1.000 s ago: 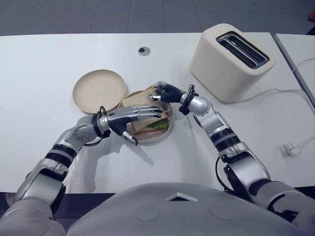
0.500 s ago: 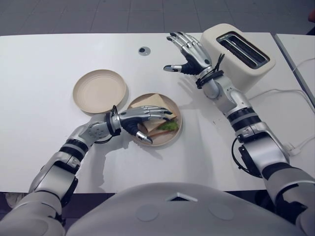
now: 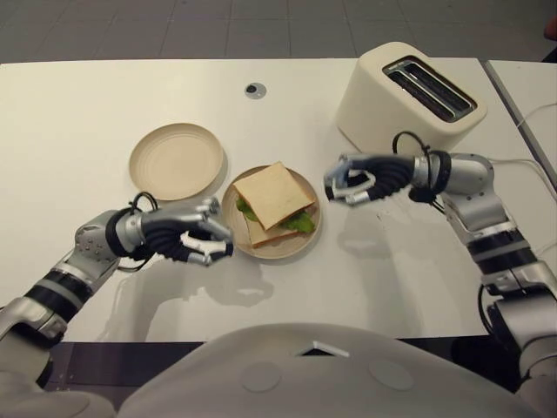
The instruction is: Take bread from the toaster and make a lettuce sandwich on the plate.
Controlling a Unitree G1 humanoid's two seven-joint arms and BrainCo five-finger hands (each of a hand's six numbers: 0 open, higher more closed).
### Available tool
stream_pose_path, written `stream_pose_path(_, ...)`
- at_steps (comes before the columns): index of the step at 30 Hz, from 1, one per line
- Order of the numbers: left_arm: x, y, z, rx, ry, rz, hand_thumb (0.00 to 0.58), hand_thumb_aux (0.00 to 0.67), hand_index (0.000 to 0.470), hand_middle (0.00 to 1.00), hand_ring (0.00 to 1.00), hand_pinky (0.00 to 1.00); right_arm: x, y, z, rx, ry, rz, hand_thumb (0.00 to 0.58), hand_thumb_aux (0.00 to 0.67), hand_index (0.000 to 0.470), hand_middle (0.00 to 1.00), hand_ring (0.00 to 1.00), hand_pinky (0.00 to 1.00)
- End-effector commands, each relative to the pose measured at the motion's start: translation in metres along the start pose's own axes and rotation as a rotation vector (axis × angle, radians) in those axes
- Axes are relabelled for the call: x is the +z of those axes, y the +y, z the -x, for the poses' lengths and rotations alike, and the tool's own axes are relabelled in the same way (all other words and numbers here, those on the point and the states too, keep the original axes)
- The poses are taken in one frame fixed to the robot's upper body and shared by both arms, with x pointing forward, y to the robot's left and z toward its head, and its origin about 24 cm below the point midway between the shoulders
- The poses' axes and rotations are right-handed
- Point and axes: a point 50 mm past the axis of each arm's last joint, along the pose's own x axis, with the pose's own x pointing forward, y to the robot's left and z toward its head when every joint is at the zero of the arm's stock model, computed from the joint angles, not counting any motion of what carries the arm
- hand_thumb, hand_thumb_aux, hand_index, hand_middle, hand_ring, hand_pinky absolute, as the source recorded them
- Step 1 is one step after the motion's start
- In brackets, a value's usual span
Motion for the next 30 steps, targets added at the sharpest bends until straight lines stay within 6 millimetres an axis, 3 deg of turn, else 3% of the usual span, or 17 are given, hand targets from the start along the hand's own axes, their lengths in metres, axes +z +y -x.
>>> stream_pose_path(1, -0.031, -0.035, -0.003, -0.192, 0.162, 0.115, 0.580, 0.670, 0.470, 1.00, 1.00, 1.00, -0.023, 0.029, -0.007, 0.225, 0.102, -0.101, 0.580, 0.670, 0.470, 1.00, 1.00, 1.00)
stream_pose_path(4, -0.050, -0.051, -0.008, -0.251, 0.242, 0.164, 0.580, 0.670, 0.470, 1.00, 1.00, 1.00, -0.038, 0.045, -0.012, 0.343, 0.145, -0.177, 0.580, 0.670, 0.470, 1.00, 1.00, 1.00)
stream_pose_path(7, -0.066, -0.045, -0.018, -0.220, 0.312, 0.134, 0.580, 0.670, 0.470, 1.00, 1.00, 1.00, -0.057, 0.048, -0.023, 0.324, 0.219, -0.186, 0.580, 0.670, 0.470, 1.00, 1.00, 1.00)
stream_pose_path(10, -0.085, -0.026, -0.031, -0.113, 0.416, 0.015, 0.580, 0.670, 0.470, 1.00, 1.00, 1.00, -0.073, 0.016, -0.049, -0.004, 0.233, -0.131, 0.580, 0.670, 0.470, 1.00, 1.00, 1.00)
stream_pose_path(12, -0.093, -0.003, -0.040, 0.015, 0.457, -0.109, 0.580, 0.670, 0.470, 1.00, 1.00, 1.00, -0.075, -0.011, -0.058, -0.287, 0.190, -0.139, 0.580, 0.670, 0.470, 1.00, 1.00, 1.00)
stream_pose_path(16, -0.099, 0.048, -0.054, 0.292, 0.525, -0.433, 0.580, 0.670, 0.470, 1.00, 1.00, 1.00, -0.085, -0.052, -0.052, -0.711, 0.290, -0.072, 0.580, 0.670, 0.470, 1.00, 1.00, 1.00)
stream_pose_path(17, -0.099, 0.059, -0.056, 0.344, 0.532, -0.516, 0.568, 0.573, 0.402, 1.00, 1.00, 1.00, -0.086, -0.060, -0.046, -0.792, 0.319, -0.049, 0.580, 0.670, 0.470, 1.00, 1.00, 1.00)
stream_pose_path(18, -0.096, 0.069, -0.059, 0.417, 0.520, -0.584, 0.487, 0.402, 0.282, 1.00, 1.00, 1.00, -0.085, -0.067, -0.041, -0.865, 0.329, -0.031, 0.580, 0.670, 0.470, 1.00, 1.00, 1.00)
stream_pose_path(19, -0.091, 0.080, -0.060, 0.521, 0.491, -0.618, 0.000, 0.000, 0.000, 1.00, 1.00, 1.00, -0.083, -0.073, -0.037, -0.927, 0.323, -0.014, 0.580, 0.670, 0.470, 1.00, 1.00, 1.00)
stream_pose_path(20, -0.085, 0.087, -0.061, 0.596, 0.455, -0.639, 0.000, 0.000, 0.000, 1.00, 1.00, 1.00, -0.080, -0.079, -0.034, -0.977, 0.311, 0.007, 0.580, 0.670, 0.470, 1.00, 1.00, 1.00)
stream_pose_path(21, -0.078, 0.093, -0.062, 0.685, 0.396, -0.633, 0.000, 0.000, 0.000, 1.00, 1.00, 1.00, -0.076, -0.084, -0.031, -1.016, 0.294, 0.034, 0.071, 0.042, 0.029, 0.90, 0.90, 0.90)
stream_pose_path(22, -0.070, 0.097, -0.062, 0.761, 0.332, -0.612, 0.000, 0.000, 0.000, 0.97, 0.97, 0.97, -0.072, -0.088, -0.029, -1.052, 0.271, 0.049, 0.000, 0.000, 0.000, 0.77, 0.77, 0.77)
stream_pose_path(23, -0.059, 0.102, -0.062, 0.845, 0.248, -0.583, 0.000, 0.000, 0.000, 0.87, 0.87, 0.87, -0.067, -0.094, -0.024, -1.107, 0.238, 0.062, 0.000, 0.000, 0.000, 0.53, 0.53, 0.53)
stream_pose_path(25, -0.038, 0.111, -0.058, 1.028, 0.071, -0.493, 0.000, 0.000, 0.000, 0.47, 0.47, 0.47, -0.046, -0.108, -0.013, -1.250, 0.075, 0.108, 0.000, 0.000, 0.000, 0.00, 0.00, 0.00)
stream_pose_path(26, -0.029, 0.115, -0.056, 1.118, -0.013, -0.420, 0.000, 0.000, 0.000, 0.15, 0.15, 0.15, -0.034, -0.111, -0.010, -1.304, -0.026, 0.132, 0.000, 0.000, 0.000, 0.00, 0.00, 0.00)
stream_pose_path(27, -0.023, 0.117, -0.054, 1.192, -0.090, -0.345, 0.000, 0.000, 0.000, 0.00, 0.00, 0.00, -0.024, -0.112, -0.009, -1.327, -0.109, 0.155, 0.000, 0.000, 0.000, 0.00, 0.00, 0.00)
stream_pose_path(30, -0.023, 0.117, -0.049, 1.308, -0.194, -0.148, 0.000, 0.000, 0.000, 0.00, 0.00, 0.00, -0.010, -0.105, -0.016, -1.304, -0.237, 0.195, 0.000, 0.000, 0.000, 0.00, 0.00, 0.00)
